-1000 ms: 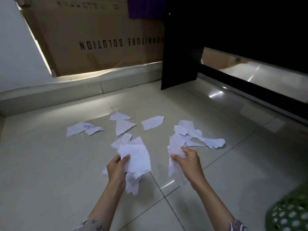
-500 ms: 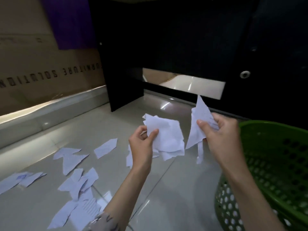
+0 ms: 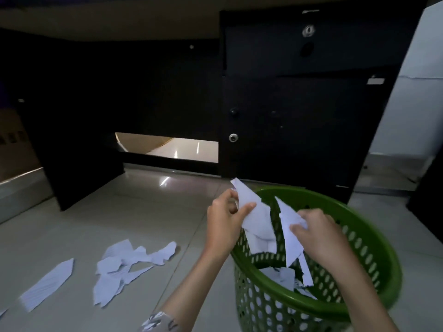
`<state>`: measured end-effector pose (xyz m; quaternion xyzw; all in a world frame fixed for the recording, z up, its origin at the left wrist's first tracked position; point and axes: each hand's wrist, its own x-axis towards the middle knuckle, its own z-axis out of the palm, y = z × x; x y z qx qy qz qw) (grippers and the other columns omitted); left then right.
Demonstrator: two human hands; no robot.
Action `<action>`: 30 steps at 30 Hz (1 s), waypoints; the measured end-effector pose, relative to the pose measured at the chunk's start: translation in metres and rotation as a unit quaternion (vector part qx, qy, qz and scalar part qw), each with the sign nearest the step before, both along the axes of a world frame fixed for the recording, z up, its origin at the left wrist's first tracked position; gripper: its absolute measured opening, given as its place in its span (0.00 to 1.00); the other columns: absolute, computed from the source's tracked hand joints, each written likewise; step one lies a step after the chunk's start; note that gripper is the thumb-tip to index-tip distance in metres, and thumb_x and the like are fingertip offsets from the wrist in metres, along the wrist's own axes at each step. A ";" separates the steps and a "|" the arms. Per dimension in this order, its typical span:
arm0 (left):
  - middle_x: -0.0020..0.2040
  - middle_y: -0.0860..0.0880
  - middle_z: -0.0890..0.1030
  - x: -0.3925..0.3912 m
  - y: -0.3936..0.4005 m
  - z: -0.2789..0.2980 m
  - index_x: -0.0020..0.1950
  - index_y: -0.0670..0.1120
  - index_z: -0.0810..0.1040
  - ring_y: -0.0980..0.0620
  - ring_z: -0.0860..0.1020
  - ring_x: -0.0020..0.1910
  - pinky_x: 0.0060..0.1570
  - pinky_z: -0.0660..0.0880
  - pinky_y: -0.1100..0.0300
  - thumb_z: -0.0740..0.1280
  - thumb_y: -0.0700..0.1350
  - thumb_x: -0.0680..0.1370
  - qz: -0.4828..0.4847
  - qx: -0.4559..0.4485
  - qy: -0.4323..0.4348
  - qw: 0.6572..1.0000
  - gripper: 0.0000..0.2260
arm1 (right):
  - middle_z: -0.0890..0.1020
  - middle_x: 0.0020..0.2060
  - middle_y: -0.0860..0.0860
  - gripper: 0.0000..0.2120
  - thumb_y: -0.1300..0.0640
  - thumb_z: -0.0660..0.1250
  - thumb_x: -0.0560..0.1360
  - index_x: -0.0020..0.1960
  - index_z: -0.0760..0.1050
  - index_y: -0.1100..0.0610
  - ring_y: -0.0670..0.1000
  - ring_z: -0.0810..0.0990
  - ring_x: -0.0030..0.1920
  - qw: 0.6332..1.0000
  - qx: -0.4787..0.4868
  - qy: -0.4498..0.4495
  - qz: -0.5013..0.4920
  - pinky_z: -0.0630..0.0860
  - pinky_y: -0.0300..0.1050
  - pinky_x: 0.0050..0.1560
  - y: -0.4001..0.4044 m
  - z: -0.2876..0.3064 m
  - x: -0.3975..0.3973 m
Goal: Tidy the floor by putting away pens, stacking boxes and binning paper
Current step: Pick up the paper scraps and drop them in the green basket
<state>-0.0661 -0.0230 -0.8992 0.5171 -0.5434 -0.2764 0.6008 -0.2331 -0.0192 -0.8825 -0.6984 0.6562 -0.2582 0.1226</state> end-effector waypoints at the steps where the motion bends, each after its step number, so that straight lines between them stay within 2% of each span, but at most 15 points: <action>1: 0.37 0.47 0.84 -0.002 -0.001 -0.003 0.48 0.47 0.76 0.50 0.83 0.37 0.40 0.80 0.43 0.72 0.48 0.72 -0.008 0.012 -0.031 0.999 0.10 | 0.82 0.49 0.58 0.11 0.57 0.61 0.77 0.56 0.76 0.60 0.59 0.81 0.49 1.000 0.014 0.012 -0.009 0.76 0.50 0.46 0.000 -0.002 -0.002; 2: 0.36 0.50 0.83 -0.003 -0.001 -0.004 0.51 0.50 0.75 0.54 0.82 0.38 0.42 0.79 0.46 0.72 0.51 0.71 -0.011 0.022 -0.057 0.998 0.13 | 0.81 0.52 0.58 0.14 0.56 0.61 0.78 0.61 0.74 0.60 0.58 0.80 0.51 1.000 0.017 0.014 -0.020 0.77 0.50 0.48 -0.001 -0.004 -0.004; 3: 0.38 0.53 0.83 -0.003 -0.001 -0.006 0.54 0.53 0.73 0.57 0.82 0.41 0.48 0.78 0.48 0.72 0.55 0.70 -0.013 0.031 -0.075 0.997 0.16 | 0.82 0.50 0.56 0.14 0.55 0.62 0.78 0.61 0.73 0.59 0.57 0.81 0.50 0.999 0.018 0.013 -0.026 0.76 0.48 0.45 -0.002 -0.006 -0.006; 5: 0.45 0.56 0.83 0.001 0.000 -0.008 0.60 0.56 0.71 0.56 0.80 0.51 0.61 0.72 0.45 0.70 0.58 0.70 -0.016 0.048 -0.095 0.994 0.21 | 0.81 0.41 0.52 0.09 0.52 0.61 0.78 0.55 0.73 0.56 0.54 0.81 0.42 0.999 0.020 0.020 -0.030 0.75 0.45 0.39 -0.006 -0.011 -0.009; 8: 0.50 0.57 0.82 0.012 0.004 -0.007 0.61 0.56 0.70 0.53 0.78 0.57 0.64 0.69 0.42 0.70 0.57 0.70 -0.009 0.049 -0.104 0.993 0.21 | 0.82 0.40 0.48 0.12 0.50 0.61 0.78 0.59 0.70 0.53 0.49 0.80 0.39 0.999 0.019 0.004 -0.039 0.77 0.45 0.40 -0.009 -0.018 -0.008; 10: 0.51 0.56 0.82 0.021 0.007 -0.006 0.62 0.54 0.71 0.53 0.77 0.59 0.64 0.69 0.45 0.70 0.56 0.71 0.004 0.038 -0.095 0.995 0.22 | 0.82 0.40 0.47 0.14 0.49 0.61 0.78 0.61 0.70 0.52 0.48 0.79 0.40 0.999 0.004 -0.007 -0.040 0.78 0.47 0.42 -0.011 -0.021 -0.007; 14: 0.50 0.54 0.82 0.042 0.015 -0.005 0.62 0.50 0.73 0.57 0.78 0.56 0.53 0.72 0.65 0.71 0.51 0.72 0.025 0.033 -0.054 0.998 0.19 | 0.79 0.40 0.45 0.13 0.49 0.63 0.77 0.59 0.71 0.51 0.46 0.77 0.38 0.999 -0.027 -0.030 -0.023 0.76 0.45 0.38 -0.009 -0.023 0.005; 15: 0.50 0.53 0.82 0.048 0.018 -0.005 0.61 0.50 0.73 0.57 0.78 0.56 0.52 0.72 0.66 0.71 0.50 0.72 0.029 0.034 -0.045 0.998 0.19 | 0.78 0.41 0.44 0.12 0.49 0.63 0.77 0.58 0.72 0.51 0.45 0.77 0.39 0.999 -0.035 -0.033 -0.018 0.76 0.44 0.38 -0.009 -0.023 0.009; 18: 0.50 0.51 0.82 0.070 0.029 -0.004 0.59 0.50 0.74 0.55 0.78 0.56 0.56 0.74 0.58 0.71 0.47 0.72 0.042 0.047 -0.031 0.998 0.16 | 0.76 0.38 0.42 0.08 0.49 0.64 0.76 0.54 0.74 0.51 0.44 0.77 0.38 0.997 -0.058 -0.055 0.004 0.76 0.43 0.36 -0.002 -0.017 0.024; 20: 0.50 0.49 0.82 0.088 0.038 0.001 0.57 0.49 0.74 0.53 0.79 0.56 0.56 0.75 0.57 0.72 0.45 0.72 0.056 0.052 -0.022 0.997 0.15 | 0.77 0.38 0.43 0.07 0.50 0.65 0.76 0.52 0.75 0.52 0.43 0.77 0.39 0.992 -0.078 -0.086 0.039 0.73 0.40 0.36 0.005 -0.011 0.038; 23: 0.50 0.49 0.82 0.120 0.054 0.009 0.57 0.47 0.75 0.53 0.79 0.54 0.53 0.73 0.60 0.72 0.45 0.73 0.073 0.063 -0.026 0.995 0.14 | 0.79 0.42 0.46 0.06 0.53 0.66 0.75 0.50 0.77 0.53 0.44 0.77 0.43 0.979 -0.114 -0.137 0.103 0.72 0.37 0.40 0.018 -0.002 0.069; 26: 0.50 0.51 0.82 0.160 0.075 0.013 0.58 0.48 0.74 0.56 0.79 0.52 0.48 0.72 0.64 0.72 0.47 0.73 0.080 0.103 -0.040 0.991 0.16 | 0.80 0.43 0.48 0.05 0.55 0.68 0.74 0.48 0.77 0.54 0.45 0.77 0.43 0.968 -0.110 -0.163 0.159 0.71 0.36 0.43 0.032 0.000 0.108; 30: 0.46 0.52 0.81 0.211 0.107 0.003 0.54 0.46 0.76 0.57 0.79 0.47 0.40 0.69 0.67 0.72 0.46 0.72 0.101 0.164 -0.035 0.981 0.13 | 0.80 0.44 0.48 0.03 0.58 0.67 0.73 0.47 0.77 0.54 0.46 0.78 0.44 0.960 -0.070 -0.167 0.215 0.75 0.43 0.48 0.053 -0.017 0.160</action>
